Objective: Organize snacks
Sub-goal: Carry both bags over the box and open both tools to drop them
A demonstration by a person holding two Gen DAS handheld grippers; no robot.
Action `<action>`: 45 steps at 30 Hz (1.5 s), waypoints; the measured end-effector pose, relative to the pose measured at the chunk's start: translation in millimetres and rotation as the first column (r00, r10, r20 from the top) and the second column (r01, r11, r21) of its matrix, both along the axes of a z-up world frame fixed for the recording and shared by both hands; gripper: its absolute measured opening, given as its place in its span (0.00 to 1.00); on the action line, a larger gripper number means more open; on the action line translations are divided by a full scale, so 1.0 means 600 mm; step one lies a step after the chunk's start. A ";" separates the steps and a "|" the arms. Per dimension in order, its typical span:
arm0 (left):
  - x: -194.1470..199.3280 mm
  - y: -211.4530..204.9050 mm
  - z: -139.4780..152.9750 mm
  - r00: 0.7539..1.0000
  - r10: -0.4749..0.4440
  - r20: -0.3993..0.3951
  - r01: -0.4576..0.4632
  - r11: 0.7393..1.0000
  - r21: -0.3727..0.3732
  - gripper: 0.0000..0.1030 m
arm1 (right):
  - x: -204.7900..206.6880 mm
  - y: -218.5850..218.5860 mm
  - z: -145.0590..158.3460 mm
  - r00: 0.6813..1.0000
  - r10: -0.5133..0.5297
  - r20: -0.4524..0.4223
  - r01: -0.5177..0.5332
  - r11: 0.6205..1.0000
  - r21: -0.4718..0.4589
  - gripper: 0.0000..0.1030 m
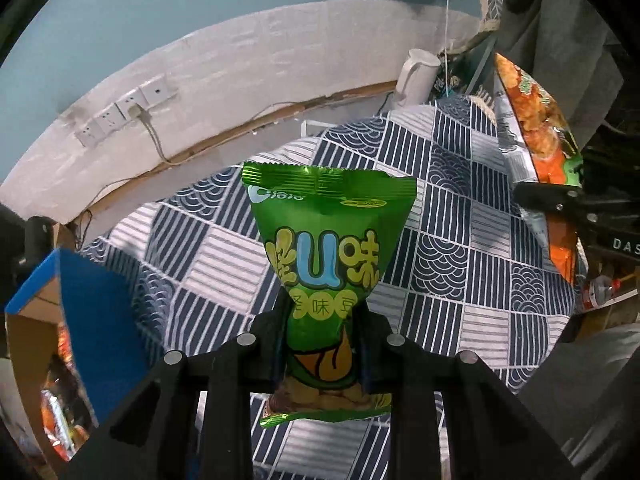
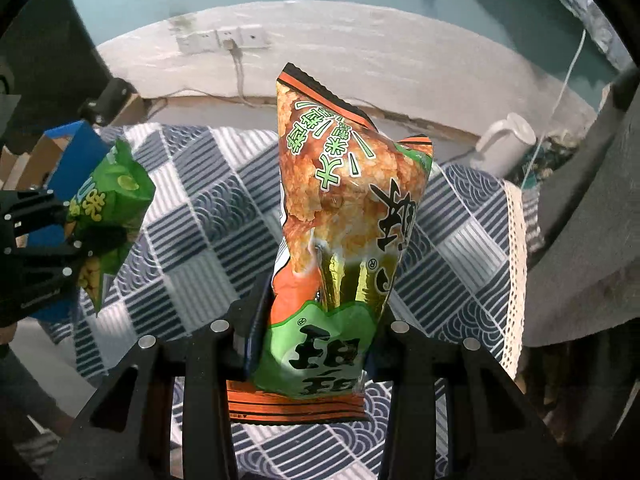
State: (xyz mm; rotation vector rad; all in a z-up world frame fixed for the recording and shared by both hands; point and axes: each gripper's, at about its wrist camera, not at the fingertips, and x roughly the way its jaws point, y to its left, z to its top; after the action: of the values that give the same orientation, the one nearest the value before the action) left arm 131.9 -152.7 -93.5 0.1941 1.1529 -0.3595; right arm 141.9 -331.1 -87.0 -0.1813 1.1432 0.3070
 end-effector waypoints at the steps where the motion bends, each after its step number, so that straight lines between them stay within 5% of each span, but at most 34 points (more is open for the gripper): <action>1: -0.005 0.007 0.007 1.000 0.005 0.007 -0.005 1.000 -0.002 0.26 | -0.002 0.006 0.006 1.000 0.006 0.005 -0.006 1.000 0.003 0.36; 21: -0.093 0.197 0.093 0.976 0.155 0.152 -0.156 0.988 -0.004 0.26 | -0.048 0.209 0.111 0.972 0.210 0.103 -0.217 0.974 0.065 0.36; 34: -0.124 0.312 0.112 0.952 0.210 0.220 -0.219 0.976 0.017 0.26 | -0.050 0.334 0.107 0.947 0.310 0.090 -0.317 0.946 0.076 0.36; 45: -0.122 0.436 0.105 0.917 0.325 0.232 -0.341 0.939 0.031 0.26 | -0.046 0.455 0.103 0.920 0.386 0.071 -0.391 0.917 0.085 0.36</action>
State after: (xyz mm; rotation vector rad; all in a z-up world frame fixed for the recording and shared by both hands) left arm 58.7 109.1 -30.7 0.0932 0.9539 0.0079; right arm 114.1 -58.1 -25.0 -0.3300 1.0324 0.7069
